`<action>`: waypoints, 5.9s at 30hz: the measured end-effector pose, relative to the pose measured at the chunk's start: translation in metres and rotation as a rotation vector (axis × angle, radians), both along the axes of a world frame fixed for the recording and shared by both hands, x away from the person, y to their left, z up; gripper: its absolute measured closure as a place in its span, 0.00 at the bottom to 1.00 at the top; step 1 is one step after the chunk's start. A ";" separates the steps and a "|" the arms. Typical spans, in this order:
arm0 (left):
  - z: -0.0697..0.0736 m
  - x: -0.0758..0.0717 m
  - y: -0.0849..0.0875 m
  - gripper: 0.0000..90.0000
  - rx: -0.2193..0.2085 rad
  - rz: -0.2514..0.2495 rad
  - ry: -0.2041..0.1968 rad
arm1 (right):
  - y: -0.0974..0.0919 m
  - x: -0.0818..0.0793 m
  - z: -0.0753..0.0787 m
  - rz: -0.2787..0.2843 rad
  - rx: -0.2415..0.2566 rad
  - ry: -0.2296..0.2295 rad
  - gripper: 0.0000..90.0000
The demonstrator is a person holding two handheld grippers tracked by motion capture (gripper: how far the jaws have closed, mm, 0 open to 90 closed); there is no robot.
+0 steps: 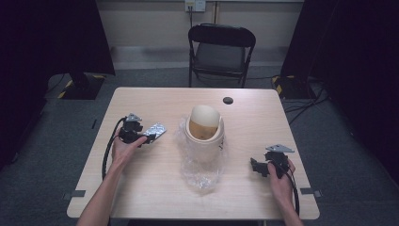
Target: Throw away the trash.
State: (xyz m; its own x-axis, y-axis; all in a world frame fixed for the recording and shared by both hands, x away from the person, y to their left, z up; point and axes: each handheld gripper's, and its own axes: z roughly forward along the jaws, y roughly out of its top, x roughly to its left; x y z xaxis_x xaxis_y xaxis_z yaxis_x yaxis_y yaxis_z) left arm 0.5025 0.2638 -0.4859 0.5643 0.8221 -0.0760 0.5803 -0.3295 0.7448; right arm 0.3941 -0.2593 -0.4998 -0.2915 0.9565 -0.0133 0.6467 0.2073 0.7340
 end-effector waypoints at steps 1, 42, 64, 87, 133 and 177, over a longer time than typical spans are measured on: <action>-0.002 0.001 0.000 0.23 0.003 0.001 0.001 | 0.000 0.000 0.000 0.000 0.000 0.000 0.14; -0.008 -0.059 -0.011 0.35 0.111 -0.140 -0.022 | 0.000 0.000 0.000 -0.001 -0.002 0.000 0.14; -0.003 -0.063 -0.007 0.38 0.032 -0.111 -0.052 | 0.000 0.000 0.000 0.000 0.000 0.000 0.14; 0.042 -0.085 -0.019 0.38 -0.091 -0.130 -0.093 | 0.000 0.000 0.000 0.000 0.000 0.000 0.14; 0.109 -0.114 -0.091 0.38 -0.121 -0.353 -0.192 | 0.000 0.000 0.000 0.000 0.000 0.000 0.14; 0.132 -0.086 -0.147 0.38 -0.110 -0.408 -0.170 | 0.000 0.000 0.000 0.000 0.000 0.000 0.14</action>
